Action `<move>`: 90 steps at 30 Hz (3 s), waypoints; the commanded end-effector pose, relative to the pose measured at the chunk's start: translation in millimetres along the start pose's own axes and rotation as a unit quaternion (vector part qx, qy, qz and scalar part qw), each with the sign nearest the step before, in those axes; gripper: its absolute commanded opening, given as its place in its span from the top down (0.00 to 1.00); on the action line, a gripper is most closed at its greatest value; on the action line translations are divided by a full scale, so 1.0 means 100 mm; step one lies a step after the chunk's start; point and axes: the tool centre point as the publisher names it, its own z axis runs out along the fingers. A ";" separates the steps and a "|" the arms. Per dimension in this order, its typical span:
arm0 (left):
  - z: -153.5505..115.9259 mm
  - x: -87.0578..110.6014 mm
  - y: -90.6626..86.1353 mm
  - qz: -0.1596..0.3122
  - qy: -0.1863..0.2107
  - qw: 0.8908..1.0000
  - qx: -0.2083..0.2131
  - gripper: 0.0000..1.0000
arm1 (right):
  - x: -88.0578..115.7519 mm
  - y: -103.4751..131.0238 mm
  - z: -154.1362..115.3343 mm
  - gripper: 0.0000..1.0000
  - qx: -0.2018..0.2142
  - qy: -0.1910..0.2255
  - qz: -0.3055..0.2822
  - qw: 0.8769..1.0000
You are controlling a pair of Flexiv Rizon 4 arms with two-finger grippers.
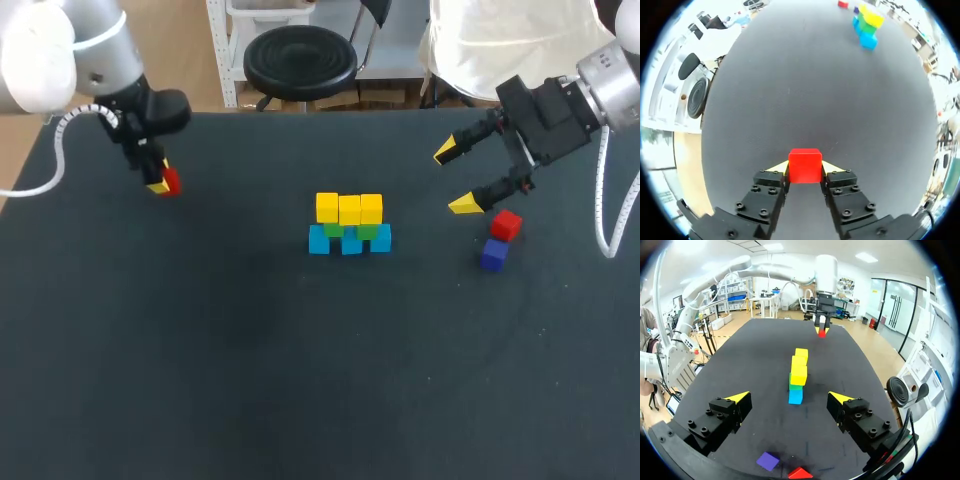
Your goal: Place the blue cubes, place green cubes on the blue cubes, place the yellow cubes on the green cubes, then place the red cubes on the yellow cubes, and place purple cube on the red cubes.
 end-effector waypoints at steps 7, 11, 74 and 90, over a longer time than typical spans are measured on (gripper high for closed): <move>-0.66 -0.35 -0.78 -0.013 -0.041 0.996 -0.078 1.00 | 0.00 0.00 0.00 0.00 0.000 -0.001 0.000 1.000; -0.81 -0.47 -0.99 0.001 -0.031 0.997 -0.069 1.00 | 0.00 0.00 0.00 0.00 0.000 -0.001 0.000 1.000; -1.05 -1.33 -1.60 0.101 -0.064 0.992 -0.047 1.00 | 0.00 0.00 0.00 0.00 0.000 -0.001 0.000 1.000; -1.05 -1.52 -1.61 0.120 -0.050 0.991 -0.038 1.00 | 0.00 0.00 0.00 0.00 0.000 -0.001 0.000 1.000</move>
